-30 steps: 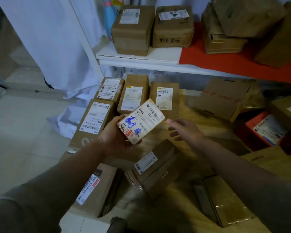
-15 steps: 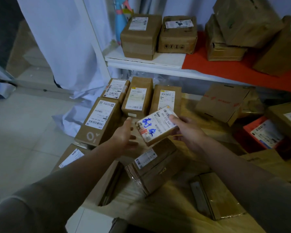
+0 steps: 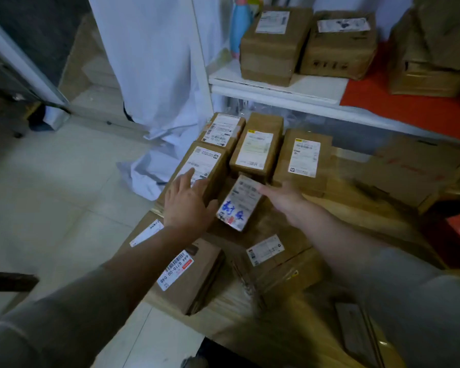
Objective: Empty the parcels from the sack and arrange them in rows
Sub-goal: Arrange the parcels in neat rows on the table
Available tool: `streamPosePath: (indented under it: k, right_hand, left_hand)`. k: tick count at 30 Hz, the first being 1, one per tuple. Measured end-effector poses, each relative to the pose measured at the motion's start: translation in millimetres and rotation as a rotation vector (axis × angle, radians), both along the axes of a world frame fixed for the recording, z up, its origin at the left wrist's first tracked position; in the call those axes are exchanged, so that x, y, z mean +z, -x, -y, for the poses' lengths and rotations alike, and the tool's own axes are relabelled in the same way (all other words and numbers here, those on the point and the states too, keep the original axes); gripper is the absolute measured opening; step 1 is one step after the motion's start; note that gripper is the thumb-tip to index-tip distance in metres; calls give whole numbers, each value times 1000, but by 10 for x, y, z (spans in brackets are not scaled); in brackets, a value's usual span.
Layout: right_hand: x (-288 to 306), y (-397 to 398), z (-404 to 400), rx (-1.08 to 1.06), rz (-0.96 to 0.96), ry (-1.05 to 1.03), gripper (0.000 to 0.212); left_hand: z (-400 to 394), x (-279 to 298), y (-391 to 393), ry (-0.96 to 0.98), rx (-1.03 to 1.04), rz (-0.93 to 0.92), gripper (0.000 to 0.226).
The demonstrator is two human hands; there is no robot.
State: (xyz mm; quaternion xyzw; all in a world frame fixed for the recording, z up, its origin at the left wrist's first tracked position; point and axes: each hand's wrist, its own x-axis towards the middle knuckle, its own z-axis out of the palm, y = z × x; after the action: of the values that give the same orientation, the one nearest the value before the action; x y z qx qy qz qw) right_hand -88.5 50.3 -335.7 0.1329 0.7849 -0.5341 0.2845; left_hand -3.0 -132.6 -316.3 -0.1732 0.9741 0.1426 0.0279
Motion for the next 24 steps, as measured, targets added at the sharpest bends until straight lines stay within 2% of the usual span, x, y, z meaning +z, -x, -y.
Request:
streamPosePath:
  k: [2, 6, 8, 12, 15, 17, 20, 24]
  right_hand:
    - [-29, -22, 95, 25, 62, -52, 59]
    - [-174, -42, 264, 25, 191, -29, 23]
    - [-216, -30, 344, 24, 224, 22, 13]
    - [-286, 5, 475, 93, 218, 83, 28]
    - [-282, -21, 411, 179, 150, 23, 32]
    - [-247, -29, 272, 202, 29, -66, 31]
    - [-140, -12, -36, 164, -166, -185, 30]
    - [-76, -18, -533, 147, -201, -307, 42]
  left_hand:
    - [118, -17, 76, 27, 50, 110, 64]
    - [307, -134, 205, -16, 86, 306, 72]
    - [368, -210, 225, -23, 72, 364, 74]
    - [427, -254, 253, 30, 50, 379, 74]
    - [410, -231, 273, 30, 60, 368, 72]
    - [348, -236, 271, 63, 41, 320, 74]
    - [115, -209, 224, 73, -81, 191, 83]
    - [-463, -149, 0, -41, -330, 201, 104]
